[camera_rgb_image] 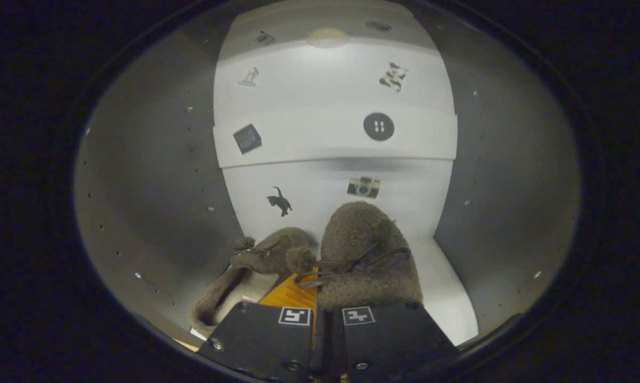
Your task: Open the shoe cabinet door, grab the shoes and put them into the shoe cabinet, then close the shoe cabinet door.
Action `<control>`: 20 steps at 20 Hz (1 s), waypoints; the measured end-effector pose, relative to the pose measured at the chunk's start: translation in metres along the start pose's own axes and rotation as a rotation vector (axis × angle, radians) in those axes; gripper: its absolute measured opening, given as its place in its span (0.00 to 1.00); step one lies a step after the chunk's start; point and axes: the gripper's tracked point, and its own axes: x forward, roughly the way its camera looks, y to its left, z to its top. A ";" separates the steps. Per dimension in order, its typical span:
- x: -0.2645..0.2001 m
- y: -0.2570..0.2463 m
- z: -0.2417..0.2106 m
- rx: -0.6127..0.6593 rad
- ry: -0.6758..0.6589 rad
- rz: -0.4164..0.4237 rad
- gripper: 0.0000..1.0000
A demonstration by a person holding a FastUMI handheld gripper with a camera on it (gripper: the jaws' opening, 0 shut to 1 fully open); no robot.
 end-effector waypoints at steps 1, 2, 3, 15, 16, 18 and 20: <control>0.005 -0.004 -0.005 -0.005 0.021 -0.016 0.09; 0.010 -0.009 -0.009 -0.011 0.044 -0.031 0.09; 0.014 -0.011 -0.012 -0.010 0.068 -0.041 0.09; -0.006 -0.009 -0.017 -0.040 0.105 -0.074 0.30; -0.013 -0.006 -0.014 -0.052 0.070 -0.071 0.39; -0.029 -0.003 -0.013 -0.081 0.015 -0.071 0.58; -0.045 -0.001 -0.020 -0.120 -0.026 -0.098 0.76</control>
